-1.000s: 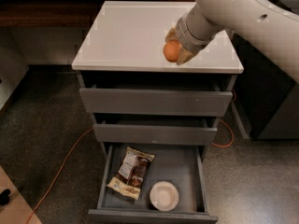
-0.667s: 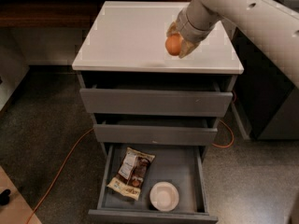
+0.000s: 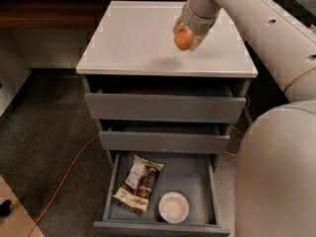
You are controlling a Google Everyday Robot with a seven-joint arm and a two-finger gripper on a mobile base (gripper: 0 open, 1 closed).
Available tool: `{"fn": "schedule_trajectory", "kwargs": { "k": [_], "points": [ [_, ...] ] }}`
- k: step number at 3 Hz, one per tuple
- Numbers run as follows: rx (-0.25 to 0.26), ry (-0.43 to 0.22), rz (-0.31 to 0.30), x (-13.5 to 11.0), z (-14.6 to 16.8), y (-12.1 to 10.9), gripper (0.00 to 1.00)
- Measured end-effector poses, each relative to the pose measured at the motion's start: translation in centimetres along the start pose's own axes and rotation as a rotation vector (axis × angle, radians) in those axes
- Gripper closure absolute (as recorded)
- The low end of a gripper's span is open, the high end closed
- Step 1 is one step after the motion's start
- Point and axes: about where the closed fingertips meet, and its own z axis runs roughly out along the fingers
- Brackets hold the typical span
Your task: Pick orange from bottom drawer and place on counter
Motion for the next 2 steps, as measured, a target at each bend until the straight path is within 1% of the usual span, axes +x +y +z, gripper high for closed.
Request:
{"fn": "schedule_trajectory", "kwargs": {
  "k": [1,2],
  "points": [
    [-0.014,-0.005,-0.091,0.83,0.95,-0.02,1.00],
    [-0.001,-0.008,-0.199,1.22,1.74,-0.18,1.00]
  ]
}}
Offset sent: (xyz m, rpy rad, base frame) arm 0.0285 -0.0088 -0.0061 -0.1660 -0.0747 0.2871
